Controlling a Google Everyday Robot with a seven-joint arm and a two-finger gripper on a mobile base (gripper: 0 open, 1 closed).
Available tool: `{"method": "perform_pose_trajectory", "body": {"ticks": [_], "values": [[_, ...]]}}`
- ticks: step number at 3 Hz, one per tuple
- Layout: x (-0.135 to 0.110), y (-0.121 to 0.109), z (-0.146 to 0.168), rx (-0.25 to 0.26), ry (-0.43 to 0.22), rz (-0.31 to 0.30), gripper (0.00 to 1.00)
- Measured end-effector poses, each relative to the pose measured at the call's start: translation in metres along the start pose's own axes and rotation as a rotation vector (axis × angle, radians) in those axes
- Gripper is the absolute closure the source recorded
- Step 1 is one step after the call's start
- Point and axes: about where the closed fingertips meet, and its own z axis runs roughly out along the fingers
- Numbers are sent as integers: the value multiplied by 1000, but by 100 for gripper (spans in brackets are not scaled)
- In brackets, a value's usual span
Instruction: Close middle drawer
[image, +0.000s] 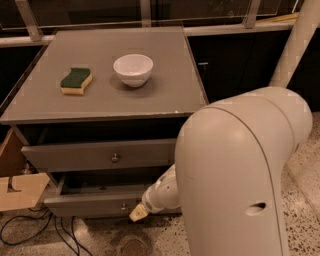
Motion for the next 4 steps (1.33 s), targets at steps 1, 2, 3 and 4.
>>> {"method": "perform_pose_trajectory", "body": {"ticks": [1,2,3,4], "values": [[0,0,0,0,0,0,0],[0,0,0,0,0,0,0],[0,0,0,0,0,0,26],[0,0,0,0,0,0,50]]}}
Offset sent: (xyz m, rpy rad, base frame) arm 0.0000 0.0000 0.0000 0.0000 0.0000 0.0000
